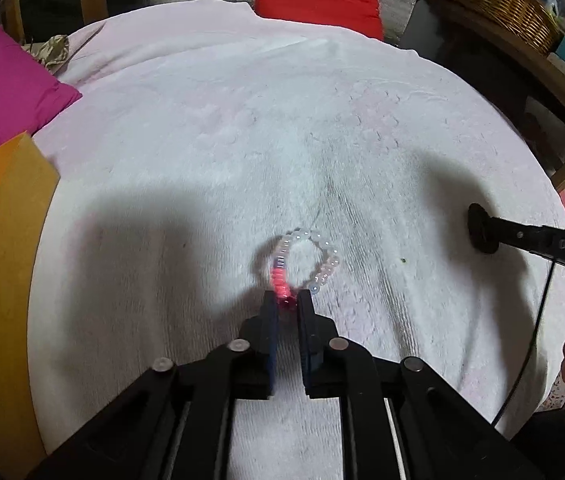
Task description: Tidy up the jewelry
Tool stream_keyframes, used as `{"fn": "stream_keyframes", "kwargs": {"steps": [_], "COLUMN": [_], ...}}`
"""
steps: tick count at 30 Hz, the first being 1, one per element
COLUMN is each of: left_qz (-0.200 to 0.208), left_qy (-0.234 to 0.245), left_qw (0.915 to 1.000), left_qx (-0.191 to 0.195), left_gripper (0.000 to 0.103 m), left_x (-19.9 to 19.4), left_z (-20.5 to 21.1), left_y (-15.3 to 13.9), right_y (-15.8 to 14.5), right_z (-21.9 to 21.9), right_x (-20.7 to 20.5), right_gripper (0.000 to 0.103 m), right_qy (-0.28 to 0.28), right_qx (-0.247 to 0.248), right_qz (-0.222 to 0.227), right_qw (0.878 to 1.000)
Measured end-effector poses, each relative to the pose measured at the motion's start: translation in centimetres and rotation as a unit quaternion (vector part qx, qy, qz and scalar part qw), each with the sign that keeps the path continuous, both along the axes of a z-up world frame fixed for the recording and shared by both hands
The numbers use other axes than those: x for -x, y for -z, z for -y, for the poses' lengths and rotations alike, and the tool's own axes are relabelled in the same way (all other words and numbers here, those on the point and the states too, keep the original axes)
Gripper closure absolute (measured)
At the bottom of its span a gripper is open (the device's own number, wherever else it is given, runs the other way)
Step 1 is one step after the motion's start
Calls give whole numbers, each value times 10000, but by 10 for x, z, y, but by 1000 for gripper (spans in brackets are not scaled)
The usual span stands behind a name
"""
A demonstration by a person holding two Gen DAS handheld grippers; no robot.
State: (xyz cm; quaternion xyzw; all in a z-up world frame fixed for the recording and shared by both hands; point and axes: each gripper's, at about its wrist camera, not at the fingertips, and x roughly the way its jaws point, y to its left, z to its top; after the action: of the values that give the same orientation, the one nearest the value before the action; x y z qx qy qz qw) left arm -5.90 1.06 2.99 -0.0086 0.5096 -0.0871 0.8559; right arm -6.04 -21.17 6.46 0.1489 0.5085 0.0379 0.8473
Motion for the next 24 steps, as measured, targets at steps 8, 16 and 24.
{"fn": "stream_keyframes", "kwargs": {"steps": [8,16,24], "left_qz": [97,179,281], "left_qy": [200,257,199], "left_qw": [9987,9973,9957], "left_qx": [-448,-669,-862], "left_gripper": [71,66,51], "left_x": [-9,-9,-9], "left_z": [13,17,17], "left_y": [3,4,6], "right_y": [3,1,4], "right_z": [-32,-25,-24], "right_x": [-17,-18,-18], "right_gripper": [90,89,89], "right_qy": [-243,-299,-266], "right_qx": [781,764,730], "right_qz": [-3,-30,72], "right_qw": [9966,9966,9969]}}
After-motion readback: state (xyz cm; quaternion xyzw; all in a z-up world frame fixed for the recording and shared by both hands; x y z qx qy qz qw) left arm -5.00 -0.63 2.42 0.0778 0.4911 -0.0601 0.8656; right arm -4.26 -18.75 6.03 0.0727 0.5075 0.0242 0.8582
